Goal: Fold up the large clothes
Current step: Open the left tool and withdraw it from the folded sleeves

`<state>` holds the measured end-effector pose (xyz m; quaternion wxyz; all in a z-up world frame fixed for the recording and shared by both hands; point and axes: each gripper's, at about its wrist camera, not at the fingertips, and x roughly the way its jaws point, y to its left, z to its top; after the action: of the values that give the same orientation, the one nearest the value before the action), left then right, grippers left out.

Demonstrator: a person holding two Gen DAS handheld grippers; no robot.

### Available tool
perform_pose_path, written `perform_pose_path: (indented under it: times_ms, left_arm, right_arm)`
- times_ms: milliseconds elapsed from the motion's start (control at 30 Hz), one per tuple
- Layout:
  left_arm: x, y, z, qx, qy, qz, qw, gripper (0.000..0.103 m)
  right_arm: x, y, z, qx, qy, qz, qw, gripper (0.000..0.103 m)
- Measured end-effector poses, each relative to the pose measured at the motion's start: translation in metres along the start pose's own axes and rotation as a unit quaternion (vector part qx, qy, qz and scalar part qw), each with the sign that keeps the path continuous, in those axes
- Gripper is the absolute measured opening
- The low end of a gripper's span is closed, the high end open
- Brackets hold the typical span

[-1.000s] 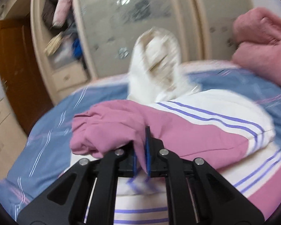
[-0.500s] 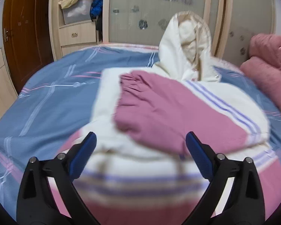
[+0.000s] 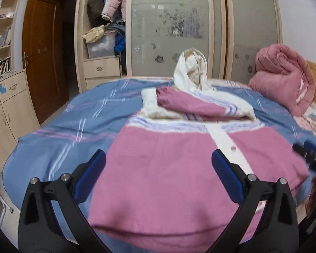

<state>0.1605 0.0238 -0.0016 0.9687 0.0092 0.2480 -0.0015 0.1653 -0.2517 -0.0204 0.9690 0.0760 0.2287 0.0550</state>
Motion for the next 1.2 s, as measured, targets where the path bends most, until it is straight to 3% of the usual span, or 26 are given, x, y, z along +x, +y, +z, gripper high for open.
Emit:
perform_pose_path:
  times_ms: [167,300,1200]
  left_arm:
    - [0.012,-0.011,-0.011,0.035,0.003,0.002,0.9994,0.101]
    - [0.022,-0.009,-0.015,0.026,0.028,-0.011,0.9992,0.101]
    - [0.018,-0.009,-0.015,0.023,0.024,-0.023,0.9992,0.101]
  right_arm:
    - [-0.012,0.004,-0.005,-0.031,-0.004,-0.019,0.999,0.102]
    - [-0.018,0.001,-0.007,-0.037,-0.013,-0.033,0.999,0.102]
    - [-0.019,0.0,-0.01,-0.044,-0.011,-0.047,0.998,0.102]
